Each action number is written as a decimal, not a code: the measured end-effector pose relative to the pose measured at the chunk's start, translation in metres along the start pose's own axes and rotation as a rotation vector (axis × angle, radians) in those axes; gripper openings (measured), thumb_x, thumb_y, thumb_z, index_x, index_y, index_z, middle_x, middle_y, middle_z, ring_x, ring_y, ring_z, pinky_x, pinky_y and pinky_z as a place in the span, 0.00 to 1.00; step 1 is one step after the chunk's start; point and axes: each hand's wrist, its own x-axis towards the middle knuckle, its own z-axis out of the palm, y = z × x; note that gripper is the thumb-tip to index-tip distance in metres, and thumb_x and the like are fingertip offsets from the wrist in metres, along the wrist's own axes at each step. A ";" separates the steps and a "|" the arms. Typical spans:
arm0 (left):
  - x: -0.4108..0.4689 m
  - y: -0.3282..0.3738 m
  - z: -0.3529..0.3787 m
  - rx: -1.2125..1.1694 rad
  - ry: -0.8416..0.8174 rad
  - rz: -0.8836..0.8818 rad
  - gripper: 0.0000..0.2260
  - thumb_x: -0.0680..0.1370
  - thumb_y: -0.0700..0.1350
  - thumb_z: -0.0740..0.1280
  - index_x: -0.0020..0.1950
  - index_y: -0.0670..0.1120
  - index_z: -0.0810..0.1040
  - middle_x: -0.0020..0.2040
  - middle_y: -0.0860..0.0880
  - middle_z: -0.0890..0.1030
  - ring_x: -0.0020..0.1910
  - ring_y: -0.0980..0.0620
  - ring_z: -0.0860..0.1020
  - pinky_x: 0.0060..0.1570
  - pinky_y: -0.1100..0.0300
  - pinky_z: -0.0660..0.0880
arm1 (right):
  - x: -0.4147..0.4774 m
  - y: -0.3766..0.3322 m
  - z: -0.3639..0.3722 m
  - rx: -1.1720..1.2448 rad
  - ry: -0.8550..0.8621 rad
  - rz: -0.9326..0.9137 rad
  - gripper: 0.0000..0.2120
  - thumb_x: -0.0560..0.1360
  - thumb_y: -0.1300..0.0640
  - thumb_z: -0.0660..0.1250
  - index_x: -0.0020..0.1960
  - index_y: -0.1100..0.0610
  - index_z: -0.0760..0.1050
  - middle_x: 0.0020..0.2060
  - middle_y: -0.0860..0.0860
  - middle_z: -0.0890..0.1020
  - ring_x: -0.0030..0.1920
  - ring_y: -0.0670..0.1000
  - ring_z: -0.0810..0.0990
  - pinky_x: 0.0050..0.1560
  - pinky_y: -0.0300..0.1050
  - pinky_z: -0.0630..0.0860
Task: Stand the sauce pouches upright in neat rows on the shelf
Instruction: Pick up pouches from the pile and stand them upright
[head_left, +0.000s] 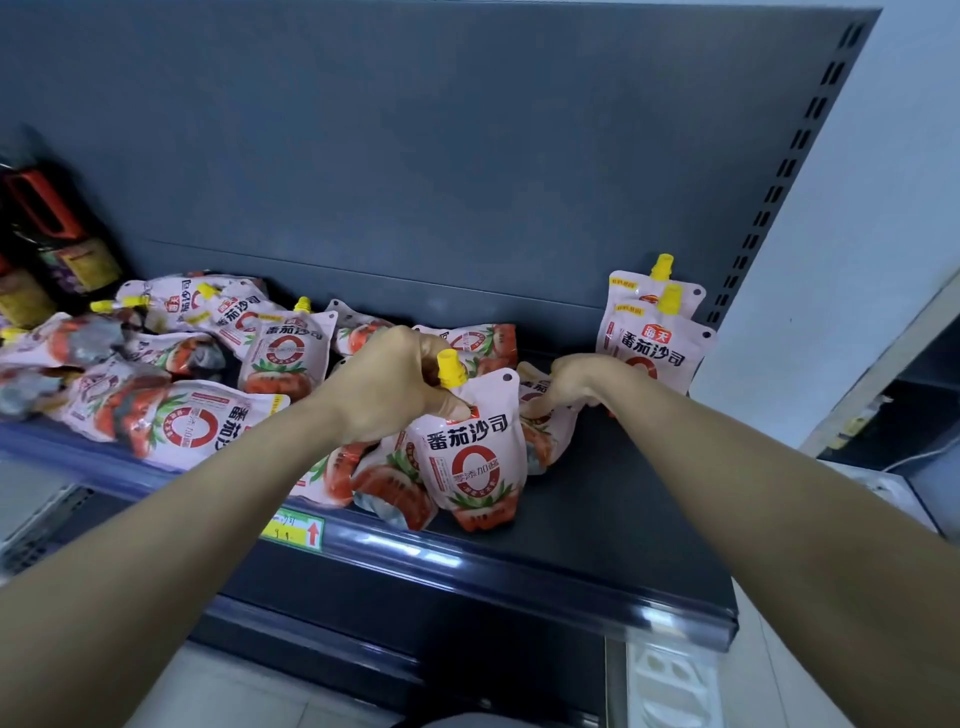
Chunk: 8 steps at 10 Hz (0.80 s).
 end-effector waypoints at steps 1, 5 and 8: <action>0.001 -0.002 -0.001 0.014 -0.010 -0.002 0.10 0.66 0.43 0.77 0.35 0.39 0.78 0.37 0.38 0.82 0.32 0.46 0.77 0.40 0.50 0.78 | 0.005 -0.002 0.001 0.080 0.018 0.021 0.25 0.67 0.41 0.73 0.49 0.61 0.72 0.38 0.51 0.79 0.39 0.50 0.80 0.29 0.37 0.69; 0.016 0.001 0.005 -0.007 -0.094 0.018 0.10 0.65 0.42 0.77 0.37 0.38 0.79 0.37 0.38 0.82 0.32 0.46 0.77 0.43 0.48 0.77 | -0.028 0.009 -0.018 0.300 0.241 0.063 0.17 0.71 0.60 0.71 0.58 0.65 0.76 0.46 0.60 0.77 0.38 0.55 0.73 0.25 0.37 0.68; 0.031 0.006 0.015 0.009 -0.135 0.041 0.10 0.64 0.43 0.78 0.36 0.41 0.79 0.35 0.41 0.82 0.30 0.55 0.73 0.38 0.55 0.75 | -0.068 0.025 -0.046 0.514 0.394 -0.043 0.13 0.73 0.61 0.69 0.35 0.49 0.70 0.43 0.52 0.76 0.37 0.49 0.73 0.38 0.37 0.73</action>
